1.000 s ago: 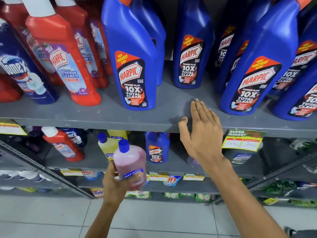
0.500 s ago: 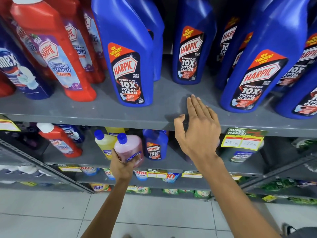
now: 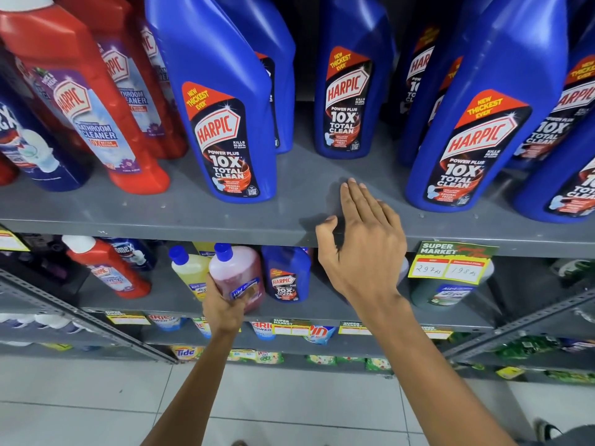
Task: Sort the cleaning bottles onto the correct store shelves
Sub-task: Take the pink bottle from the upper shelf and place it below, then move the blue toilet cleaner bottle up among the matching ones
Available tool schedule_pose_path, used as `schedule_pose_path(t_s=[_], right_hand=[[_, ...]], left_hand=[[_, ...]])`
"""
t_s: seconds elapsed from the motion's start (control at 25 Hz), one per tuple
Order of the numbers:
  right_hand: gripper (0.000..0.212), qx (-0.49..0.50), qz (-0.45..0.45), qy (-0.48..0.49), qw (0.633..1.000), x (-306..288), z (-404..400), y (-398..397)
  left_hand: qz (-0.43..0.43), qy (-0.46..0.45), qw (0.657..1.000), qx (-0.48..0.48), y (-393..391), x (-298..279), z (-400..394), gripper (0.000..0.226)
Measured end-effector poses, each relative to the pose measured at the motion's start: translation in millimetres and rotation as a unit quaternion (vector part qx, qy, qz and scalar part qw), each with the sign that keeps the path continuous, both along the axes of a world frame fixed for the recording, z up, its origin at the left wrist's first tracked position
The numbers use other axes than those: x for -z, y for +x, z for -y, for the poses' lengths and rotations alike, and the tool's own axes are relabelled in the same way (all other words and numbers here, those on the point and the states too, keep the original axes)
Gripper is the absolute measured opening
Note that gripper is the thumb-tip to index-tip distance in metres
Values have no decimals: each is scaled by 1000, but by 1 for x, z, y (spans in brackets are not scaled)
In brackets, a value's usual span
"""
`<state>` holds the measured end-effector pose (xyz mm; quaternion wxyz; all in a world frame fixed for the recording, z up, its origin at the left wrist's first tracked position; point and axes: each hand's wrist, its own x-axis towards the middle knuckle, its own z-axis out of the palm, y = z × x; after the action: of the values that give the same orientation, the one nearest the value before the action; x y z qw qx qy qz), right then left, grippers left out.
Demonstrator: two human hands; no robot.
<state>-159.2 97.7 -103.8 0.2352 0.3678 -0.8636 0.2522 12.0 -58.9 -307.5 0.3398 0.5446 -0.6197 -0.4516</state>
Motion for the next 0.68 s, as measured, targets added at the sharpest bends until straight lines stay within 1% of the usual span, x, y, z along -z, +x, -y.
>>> schedule_pose_path(t_s=[0.2, 0.32, 0.44, 0.48, 0.52, 0.6, 0.68], right_hand=[[58, -12, 4, -9, 1000, 1, 0, -1], [55, -21, -3, -27, 999, 3, 0, -2], [48, -69, -15, -98, 993, 10, -6, -2], [46, -105, -13, -136, 985, 17, -11, 1], [48, -147, -7, -169, 975, 29, -19, 7], [52, -217, 13, -197, 956, 65, -41, 27], [57, -242, 52, -170, 954, 110, -64, 49]], left_hand=[[-37, 21, 999, 7, 0, -6, -6, 92], [-34, 51, 998, -8, 3, -10, -16, 74], [-41, 92, 992, -76, 12, -7, -50, 61], [-48, 108, 990, -80, 15, -10, -67, 58], [-46, 105, 992, -57, 16, -13, -83, 56], [-23, 28, 999, 37, 13, -24, -105, 48], [-8, -67, 993, 93, 2, -42, -105, 43]])
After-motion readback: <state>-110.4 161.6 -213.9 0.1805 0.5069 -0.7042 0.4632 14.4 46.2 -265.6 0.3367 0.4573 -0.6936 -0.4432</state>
